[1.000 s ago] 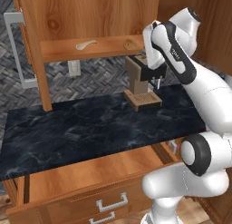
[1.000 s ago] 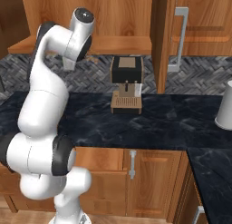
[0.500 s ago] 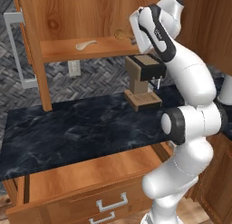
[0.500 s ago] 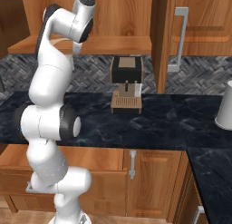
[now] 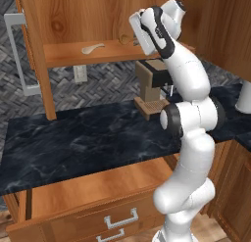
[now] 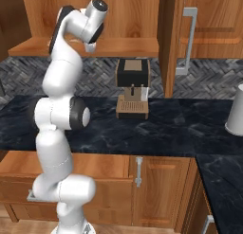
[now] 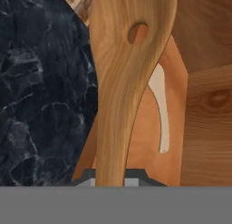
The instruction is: Organize the utensils by type. Pick up the wooden spoons from the counter and place them in the open cabinet. Then pick up the metallic utensils from the counter and place them in the open drawer.
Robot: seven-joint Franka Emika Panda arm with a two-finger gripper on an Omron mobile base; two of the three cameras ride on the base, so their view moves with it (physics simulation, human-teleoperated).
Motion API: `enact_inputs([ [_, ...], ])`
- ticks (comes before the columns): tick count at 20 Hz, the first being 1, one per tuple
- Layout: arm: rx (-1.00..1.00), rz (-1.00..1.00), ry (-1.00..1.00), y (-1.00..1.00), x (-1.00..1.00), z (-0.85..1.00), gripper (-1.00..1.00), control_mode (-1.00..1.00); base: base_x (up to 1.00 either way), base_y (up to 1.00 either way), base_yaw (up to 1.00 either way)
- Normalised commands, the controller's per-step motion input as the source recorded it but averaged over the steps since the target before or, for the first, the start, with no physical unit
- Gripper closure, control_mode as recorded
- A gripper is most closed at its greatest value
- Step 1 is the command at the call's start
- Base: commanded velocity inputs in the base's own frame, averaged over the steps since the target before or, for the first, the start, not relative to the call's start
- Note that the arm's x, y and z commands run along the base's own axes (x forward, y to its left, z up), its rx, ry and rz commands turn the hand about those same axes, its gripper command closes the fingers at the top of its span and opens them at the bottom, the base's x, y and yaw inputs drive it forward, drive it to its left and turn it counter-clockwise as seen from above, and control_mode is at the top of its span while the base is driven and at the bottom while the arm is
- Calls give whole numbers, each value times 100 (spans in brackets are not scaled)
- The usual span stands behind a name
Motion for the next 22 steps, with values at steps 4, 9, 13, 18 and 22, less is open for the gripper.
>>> enact_inputs([
  [4,-6,13,-3,9,68,-28,100,-100,0,0,0],
  [9,-5,12,-2,8,75,-11,100,-100,0,0,0],
  [13,-8,8,0,5,73,0,100,-100,0,0,0],
  [18,-11,5,0,11,59,0,100,-100,0,0,0],
  [22,-13,3,0,13,51,0,100,-100,0,0,0],
])
